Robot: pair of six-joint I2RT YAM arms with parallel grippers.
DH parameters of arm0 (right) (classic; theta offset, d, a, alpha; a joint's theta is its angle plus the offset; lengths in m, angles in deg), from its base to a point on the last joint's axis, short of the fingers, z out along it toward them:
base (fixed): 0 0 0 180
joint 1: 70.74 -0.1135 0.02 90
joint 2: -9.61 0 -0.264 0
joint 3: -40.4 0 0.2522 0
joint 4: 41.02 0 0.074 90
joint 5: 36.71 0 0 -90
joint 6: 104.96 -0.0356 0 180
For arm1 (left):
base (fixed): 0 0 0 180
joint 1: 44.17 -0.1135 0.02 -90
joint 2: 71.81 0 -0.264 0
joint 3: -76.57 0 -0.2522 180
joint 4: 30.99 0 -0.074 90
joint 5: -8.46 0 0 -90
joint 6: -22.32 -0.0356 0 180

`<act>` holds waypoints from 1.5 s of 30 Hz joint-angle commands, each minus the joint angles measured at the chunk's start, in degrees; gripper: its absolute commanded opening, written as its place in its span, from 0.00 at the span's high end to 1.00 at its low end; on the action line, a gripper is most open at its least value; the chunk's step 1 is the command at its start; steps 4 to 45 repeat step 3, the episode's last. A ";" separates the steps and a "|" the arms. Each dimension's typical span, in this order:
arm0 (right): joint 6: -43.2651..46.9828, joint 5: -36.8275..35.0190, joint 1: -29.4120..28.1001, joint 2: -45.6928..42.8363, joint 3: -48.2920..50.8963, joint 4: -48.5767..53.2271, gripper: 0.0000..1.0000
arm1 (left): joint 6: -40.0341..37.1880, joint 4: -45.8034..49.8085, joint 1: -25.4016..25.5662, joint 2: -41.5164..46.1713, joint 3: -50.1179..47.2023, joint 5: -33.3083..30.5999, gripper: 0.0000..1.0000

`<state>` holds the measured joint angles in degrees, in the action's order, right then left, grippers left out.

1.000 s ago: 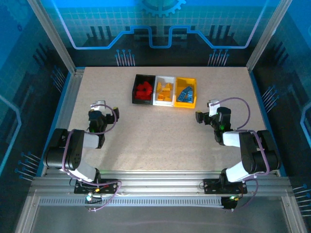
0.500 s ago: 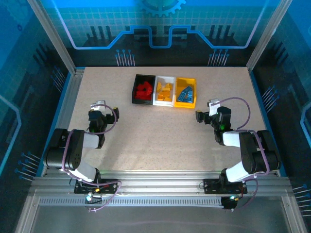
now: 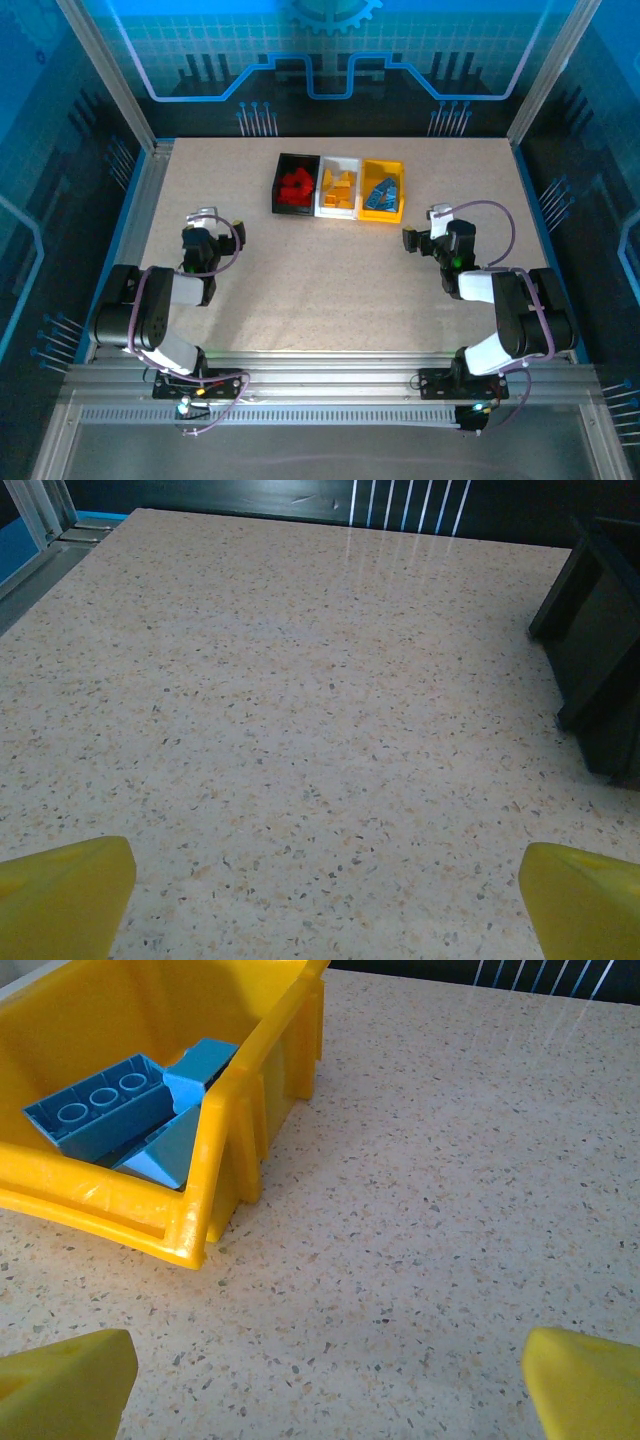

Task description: Sort the legos into containers by color

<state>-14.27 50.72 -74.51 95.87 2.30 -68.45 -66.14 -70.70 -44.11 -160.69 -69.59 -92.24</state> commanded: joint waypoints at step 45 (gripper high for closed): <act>0.06 0.07 0.42 0.14 -0.36 -2.23 0.00 | 0.39 -2.36 0.34 0.02 0.23 -0.46 0.01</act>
